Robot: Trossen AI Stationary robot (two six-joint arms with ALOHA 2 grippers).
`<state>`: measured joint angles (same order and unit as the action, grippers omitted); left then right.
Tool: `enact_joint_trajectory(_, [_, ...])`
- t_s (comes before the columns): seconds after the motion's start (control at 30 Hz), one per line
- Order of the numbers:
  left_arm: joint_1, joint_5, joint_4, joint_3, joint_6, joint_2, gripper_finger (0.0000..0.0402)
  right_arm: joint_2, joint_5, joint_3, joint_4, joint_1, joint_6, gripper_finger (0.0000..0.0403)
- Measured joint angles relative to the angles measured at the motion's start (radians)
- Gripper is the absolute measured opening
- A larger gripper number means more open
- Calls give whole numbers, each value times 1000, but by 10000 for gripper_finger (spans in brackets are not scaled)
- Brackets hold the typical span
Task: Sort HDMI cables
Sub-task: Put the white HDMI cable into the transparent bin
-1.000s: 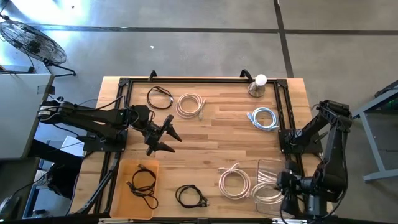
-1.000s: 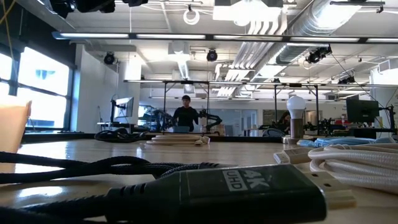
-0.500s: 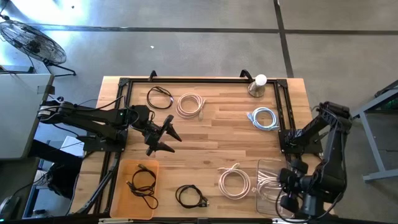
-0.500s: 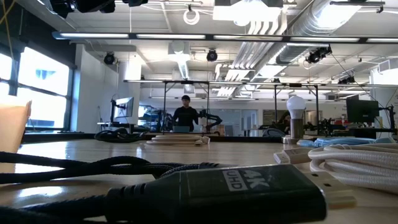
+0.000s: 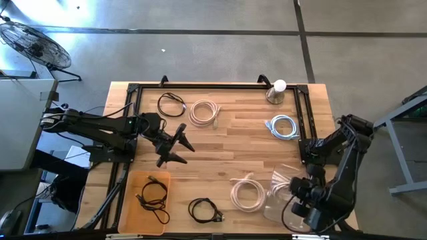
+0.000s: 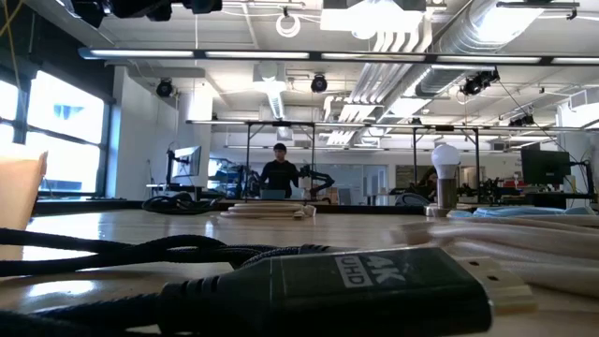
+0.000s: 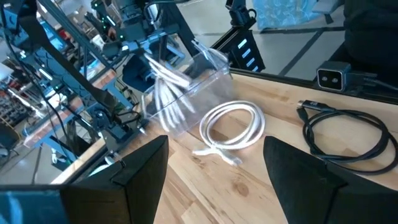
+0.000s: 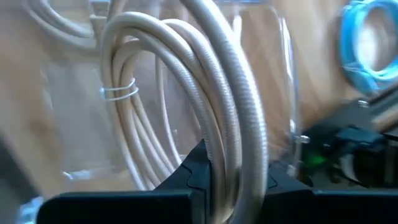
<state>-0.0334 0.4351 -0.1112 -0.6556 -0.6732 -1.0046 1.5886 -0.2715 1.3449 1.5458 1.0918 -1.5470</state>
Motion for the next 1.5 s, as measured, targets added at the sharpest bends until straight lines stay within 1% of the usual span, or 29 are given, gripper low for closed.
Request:
enact_joint_trajectory(0.17, [0, 8, 10, 0, 22, 0, 257, 16, -8, -2, 27, -23, 30, 31])
enact_joint_trajectory(0.43, [0, 108, 9, 0, 28, 0, 257, 16, 2, -1, 26, -32, 38, 31])
enact_joint_trajectory(0.63, [0, 133, 9, 0, 30, 0, 257, 16, -5, -1, 26, -32, 51, 31])
enact_joint_trajectory(0.83, [-50, 97, 9, 0, 29, 0, 257, 16, -3, -1, 25, -63, 106, 31])
enact_joint_trajectory(0.97, [-93, 69, 9, 0, 25, 0, 257, 16, 22, -1, 25, -86, 123, 31])
enact_joint_trajectory(1.03, [-110, 58, 9, 0, 23, 0, 257, 15, 30, -1, 25, -95, 124, 46])
enact_joint_trajectory(1.1, [-121, 49, 9, 0, 23, 0, 257, 15, 33, -1, 24, -104, 122, 77])
enact_joint_trajectory(1.2, [-133, 45, 10, 0, 23, 0, 257, 15, 12, -1, 25, -118, 89, 122])
enact_joint_trajectory(1.33, [-133, 46, 29, 0, 24, 0, 257, 15, -16, -1, 22, -132, 89, 173])
enact_joint_trajectory(1.43, [-133, 46, 45, 0, 27, 0, 257, 15, -13, -1, 24, -146, 101, 200])
enact_joint_trajectory(1.5, [-133, 46, 48, 0, 30, 0, 257, 15, -12, -1, 24, -160, 128, 209])
